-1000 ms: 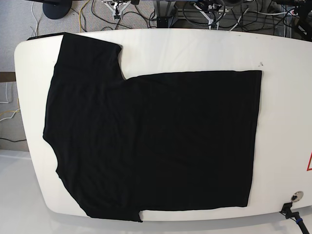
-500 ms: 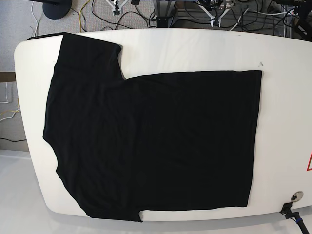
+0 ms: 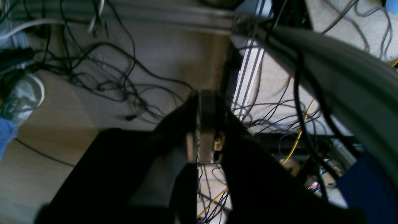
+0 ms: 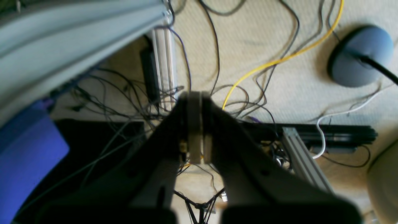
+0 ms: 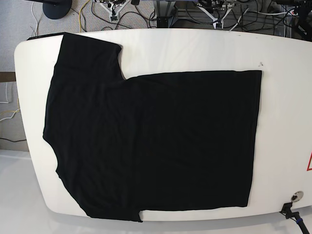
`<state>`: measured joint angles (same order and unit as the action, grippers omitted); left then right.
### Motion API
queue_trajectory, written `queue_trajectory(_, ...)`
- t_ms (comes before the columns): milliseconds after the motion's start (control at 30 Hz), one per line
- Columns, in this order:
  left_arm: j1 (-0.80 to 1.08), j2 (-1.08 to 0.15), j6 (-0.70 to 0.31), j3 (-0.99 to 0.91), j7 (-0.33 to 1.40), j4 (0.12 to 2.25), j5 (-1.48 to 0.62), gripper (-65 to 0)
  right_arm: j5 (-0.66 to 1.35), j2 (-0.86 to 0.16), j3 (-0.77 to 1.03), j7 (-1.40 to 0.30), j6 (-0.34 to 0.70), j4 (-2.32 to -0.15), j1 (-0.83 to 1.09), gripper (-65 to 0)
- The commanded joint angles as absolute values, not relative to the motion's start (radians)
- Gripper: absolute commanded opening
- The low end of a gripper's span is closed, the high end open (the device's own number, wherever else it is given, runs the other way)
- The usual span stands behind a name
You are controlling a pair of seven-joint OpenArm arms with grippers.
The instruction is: Fold the T-shirt properly
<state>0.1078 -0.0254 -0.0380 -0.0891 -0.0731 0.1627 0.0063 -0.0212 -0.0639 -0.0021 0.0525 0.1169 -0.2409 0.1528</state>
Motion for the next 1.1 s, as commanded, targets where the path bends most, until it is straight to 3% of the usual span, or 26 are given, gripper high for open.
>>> queue_trajectory(0, 0.148, -0.038, -0.044, -0.114, -0.081, 0.221, 0.013, -65.0, -0.016, -0.083, -0.008, 0.065, 0.136, -0.269, 0.183, -65.0)
queue_trajectory(467, 0.461, -0.196, -0.067, -0.067, -0.152, 0.569, -0.041, -65.0, 0.001, -0.192, -0.041, 0.066, 0.144, -0.486, 0.392, -65.0)
queue_trajectory(600, 0.458, -0.186, -0.069, -0.068, -0.132, 0.581, -0.012, -65.0, -0.009, -0.173, -0.046, 0.078, 0.152, -0.461, 0.372, -65.0)
queue_trajectory(1067, 0.734, -0.276, -0.084, -0.103, -0.141, 1.077, -0.049, -65.0, 0.007, -0.250, 0.008, 0.077, 0.156, -0.868, 0.613, -65.0)
